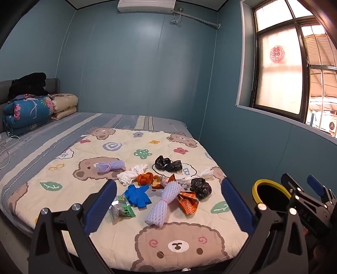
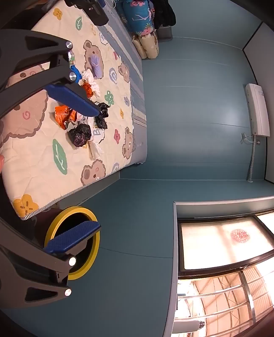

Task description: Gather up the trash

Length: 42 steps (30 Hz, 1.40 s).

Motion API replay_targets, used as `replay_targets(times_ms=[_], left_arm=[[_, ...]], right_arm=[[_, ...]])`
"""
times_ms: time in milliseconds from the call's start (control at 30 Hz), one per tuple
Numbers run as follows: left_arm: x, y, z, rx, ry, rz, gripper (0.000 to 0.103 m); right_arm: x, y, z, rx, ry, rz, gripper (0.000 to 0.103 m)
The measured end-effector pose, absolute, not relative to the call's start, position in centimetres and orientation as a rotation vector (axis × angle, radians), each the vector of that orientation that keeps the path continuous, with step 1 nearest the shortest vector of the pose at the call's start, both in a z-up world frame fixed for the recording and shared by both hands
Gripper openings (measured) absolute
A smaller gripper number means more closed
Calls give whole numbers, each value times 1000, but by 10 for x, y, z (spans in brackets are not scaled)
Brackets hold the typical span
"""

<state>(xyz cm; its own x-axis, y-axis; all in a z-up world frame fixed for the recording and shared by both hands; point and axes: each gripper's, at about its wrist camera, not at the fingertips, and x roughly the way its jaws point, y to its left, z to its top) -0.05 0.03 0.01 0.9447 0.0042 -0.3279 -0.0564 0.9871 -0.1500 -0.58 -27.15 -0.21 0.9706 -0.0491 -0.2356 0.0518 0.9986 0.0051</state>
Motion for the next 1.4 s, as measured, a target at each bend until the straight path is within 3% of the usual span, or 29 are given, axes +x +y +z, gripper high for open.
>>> replay_targets(times_ms=[1400], left_arm=[[1, -1, -1, -153, 344, 26, 96]], right_arm=[[-1, -274, -6, 24, 265, -53, 95]])
